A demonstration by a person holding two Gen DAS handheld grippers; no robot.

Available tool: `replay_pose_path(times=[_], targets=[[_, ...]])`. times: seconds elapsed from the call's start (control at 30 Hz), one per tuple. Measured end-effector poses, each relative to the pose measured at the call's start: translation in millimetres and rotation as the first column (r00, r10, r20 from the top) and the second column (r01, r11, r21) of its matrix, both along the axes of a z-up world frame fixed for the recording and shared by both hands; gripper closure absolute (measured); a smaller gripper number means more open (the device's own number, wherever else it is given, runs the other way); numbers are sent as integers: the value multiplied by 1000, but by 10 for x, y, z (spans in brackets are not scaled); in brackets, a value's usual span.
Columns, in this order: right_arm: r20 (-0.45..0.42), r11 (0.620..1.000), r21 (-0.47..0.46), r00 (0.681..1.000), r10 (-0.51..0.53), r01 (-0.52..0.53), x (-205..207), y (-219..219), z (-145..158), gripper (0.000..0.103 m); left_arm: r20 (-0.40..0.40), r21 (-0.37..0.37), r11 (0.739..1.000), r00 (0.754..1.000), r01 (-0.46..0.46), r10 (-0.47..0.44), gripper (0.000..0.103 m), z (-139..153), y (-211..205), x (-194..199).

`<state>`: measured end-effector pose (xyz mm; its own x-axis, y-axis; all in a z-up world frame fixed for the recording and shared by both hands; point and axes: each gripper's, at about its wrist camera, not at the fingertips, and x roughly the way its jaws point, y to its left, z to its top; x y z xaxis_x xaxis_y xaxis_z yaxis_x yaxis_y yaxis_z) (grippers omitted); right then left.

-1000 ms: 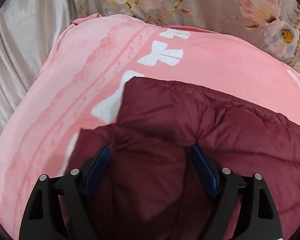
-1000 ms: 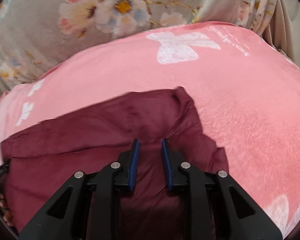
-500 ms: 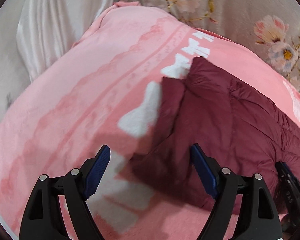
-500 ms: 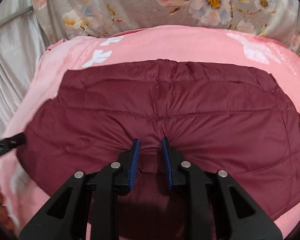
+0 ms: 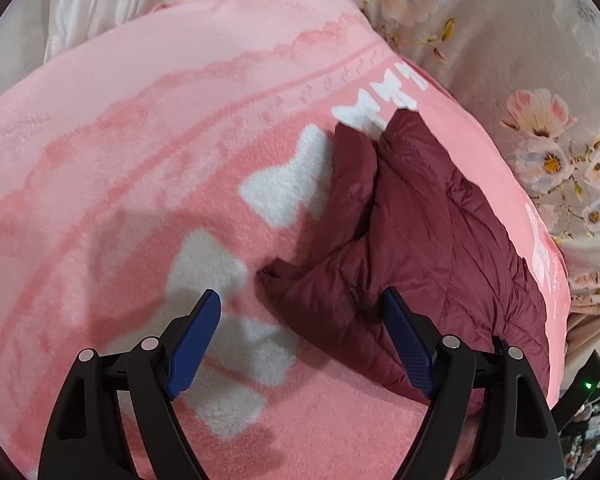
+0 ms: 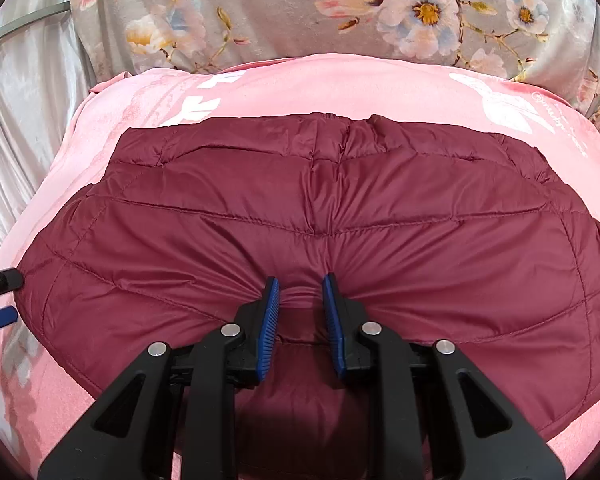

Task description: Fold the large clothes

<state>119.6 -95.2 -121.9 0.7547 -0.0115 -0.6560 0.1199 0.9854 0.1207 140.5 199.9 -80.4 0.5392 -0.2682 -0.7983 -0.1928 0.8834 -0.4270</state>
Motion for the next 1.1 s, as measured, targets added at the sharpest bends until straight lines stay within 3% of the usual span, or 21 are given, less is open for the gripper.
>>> replay_pose_path(times=[0.1,0.2,0.37,0.43,0.5,0.57,0.63,0.73,0.83,1.1], targets=[[-4,999,47,1000,-10,10,-100,-32,55,80,-11,-43,999,1000,22,-22,24,-67,-63,-1],[-17,991,136,1000,-12,14,-255,-114,97,80,-3,12,999,999,38,-38,24,-95,-194,49],[-29,987,161,999,-13,18,-382,-152,81,80,13,33,999,999,30,-30,24,-118,-293,137],[-32,987,157,999,-15,20,-374,-138,27,80,20,28,999,999,36,-37,28,-111,-313,156],[-27,990,141,999,-17,21,-362,-107,-21,80,34,27,998,997,63,-64,62,-56,-348,166],[-19,993,116,1000,-18,21,-335,-70,-64,81,60,40,994,993,103,-106,82,77,-409,143],[-22,994,105,1000,-16,18,-312,-61,-72,81,99,86,987,985,135,-143,90,260,-505,75],[-36,989,145,999,-12,17,-369,-127,38,82,179,162,971,962,176,-204,93,652,-731,-86],[-33,983,182,999,25,-19,-537,-182,172,83,256,204,950,924,235,-284,94,1078,-970,-261],[-87,960,274,993,81,-54,-592,-311,19,90,307,304,886,844,350,-439,95,1533,-1869,-481]])
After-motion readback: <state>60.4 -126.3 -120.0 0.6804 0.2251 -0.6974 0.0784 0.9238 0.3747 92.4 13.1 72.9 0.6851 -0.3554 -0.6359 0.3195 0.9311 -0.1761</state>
